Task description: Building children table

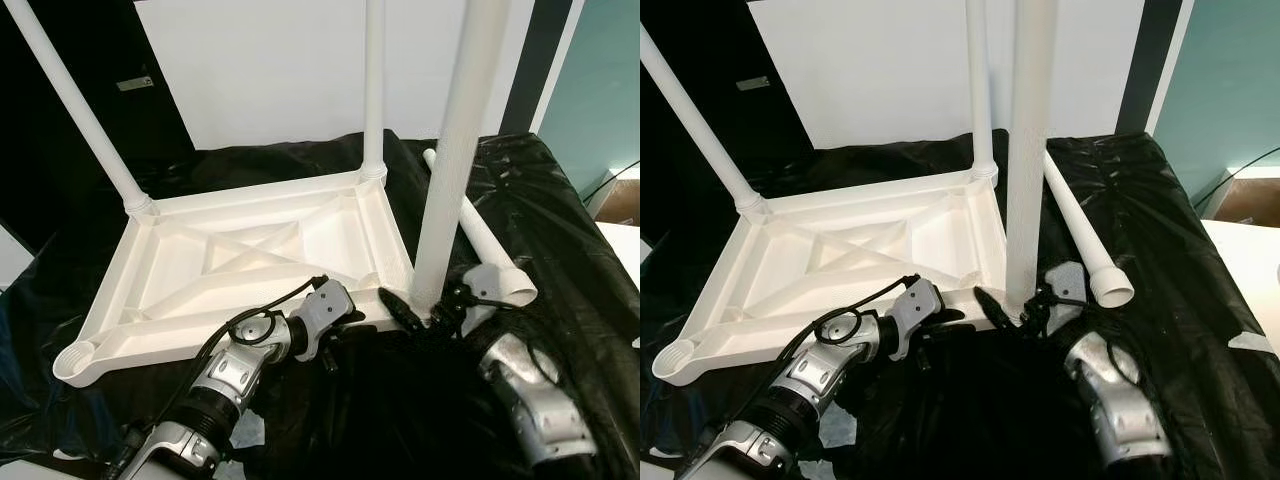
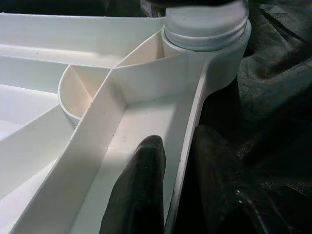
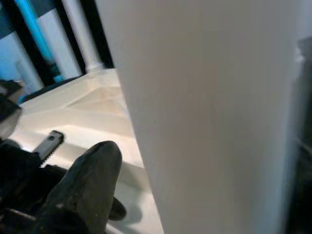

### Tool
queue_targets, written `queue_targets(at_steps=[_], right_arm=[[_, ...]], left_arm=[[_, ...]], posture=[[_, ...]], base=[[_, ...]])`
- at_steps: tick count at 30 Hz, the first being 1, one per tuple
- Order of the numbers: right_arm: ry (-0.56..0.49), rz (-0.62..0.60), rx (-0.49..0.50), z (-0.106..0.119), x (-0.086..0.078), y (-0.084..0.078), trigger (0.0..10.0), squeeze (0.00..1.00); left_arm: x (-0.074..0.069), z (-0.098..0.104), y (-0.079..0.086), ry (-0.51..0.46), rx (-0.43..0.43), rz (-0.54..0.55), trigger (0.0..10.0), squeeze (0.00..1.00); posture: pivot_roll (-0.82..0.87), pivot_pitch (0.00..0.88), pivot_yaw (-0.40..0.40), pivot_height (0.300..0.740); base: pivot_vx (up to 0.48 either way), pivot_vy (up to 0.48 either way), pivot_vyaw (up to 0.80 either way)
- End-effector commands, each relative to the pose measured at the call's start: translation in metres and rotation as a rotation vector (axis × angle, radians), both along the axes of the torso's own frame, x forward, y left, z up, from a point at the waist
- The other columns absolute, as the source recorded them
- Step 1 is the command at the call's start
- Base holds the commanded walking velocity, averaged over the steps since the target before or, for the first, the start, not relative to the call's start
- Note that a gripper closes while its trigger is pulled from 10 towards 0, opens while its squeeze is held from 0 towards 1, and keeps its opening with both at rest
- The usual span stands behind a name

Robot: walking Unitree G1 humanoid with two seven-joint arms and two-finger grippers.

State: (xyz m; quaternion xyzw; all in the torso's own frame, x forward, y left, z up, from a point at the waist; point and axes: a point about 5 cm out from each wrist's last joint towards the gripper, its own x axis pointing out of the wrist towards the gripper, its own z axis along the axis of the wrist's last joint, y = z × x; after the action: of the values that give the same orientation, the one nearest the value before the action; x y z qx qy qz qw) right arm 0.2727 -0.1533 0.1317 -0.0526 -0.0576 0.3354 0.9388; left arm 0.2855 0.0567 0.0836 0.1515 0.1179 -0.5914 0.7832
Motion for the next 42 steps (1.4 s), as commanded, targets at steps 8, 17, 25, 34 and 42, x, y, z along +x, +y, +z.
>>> queue_targets(at_steps=[8, 17, 25, 34, 42], right_arm=[[0.055, 0.342, -0.258, 0.014, 0.008, -0.018, 3.6, 0.0], [0.161, 0.476, -0.417, 0.014, 0.007, -0.038, 0.0, 0.0], [0.127, 0.352, -0.287, 0.0, 0.004, -0.016, 0.0, 0.0], [-0.017, -0.059, 0.116, -0.012, -0.01, 0.022, 0.0, 0.0], [-0.035, -0.134, 0.123, -0.01, -0.007, 0.017, 0.0, 0.0]], left_arm=[[-0.02, -0.034, 0.003, 0.161, 0.1, -0.064, 10.0, 0.0], [-0.021, -0.035, 0.004, 0.164, 0.096, -0.055, 10.0, 0.0], [-0.021, -0.035, 0.003, 0.164, 0.098, -0.059, 10.0, 0.0], [-0.02, -0.035, 0.002, 0.162, 0.102, -0.069, 10.0, 0.0], [-0.02, -0.035, 0.003, 0.162, 0.107, -0.07, 10.0, 0.0]], posture=[[-0.04, 0.0, 0.075, 0.74], [-0.04, 0.0, 0.069, 0.74], [-0.04, 0.0, 0.073, 0.74], [-0.04, 0.0, 0.082, 0.74], [-0.04, 0.0, 0.084, 0.74]], base=[[0.0, 0.0, 0.0], [0.0, 0.0, 0.0], [0.0, 0.0, 0.0], [0.0, 0.0, 0.0], [0.0, 0.0, 0.0]])
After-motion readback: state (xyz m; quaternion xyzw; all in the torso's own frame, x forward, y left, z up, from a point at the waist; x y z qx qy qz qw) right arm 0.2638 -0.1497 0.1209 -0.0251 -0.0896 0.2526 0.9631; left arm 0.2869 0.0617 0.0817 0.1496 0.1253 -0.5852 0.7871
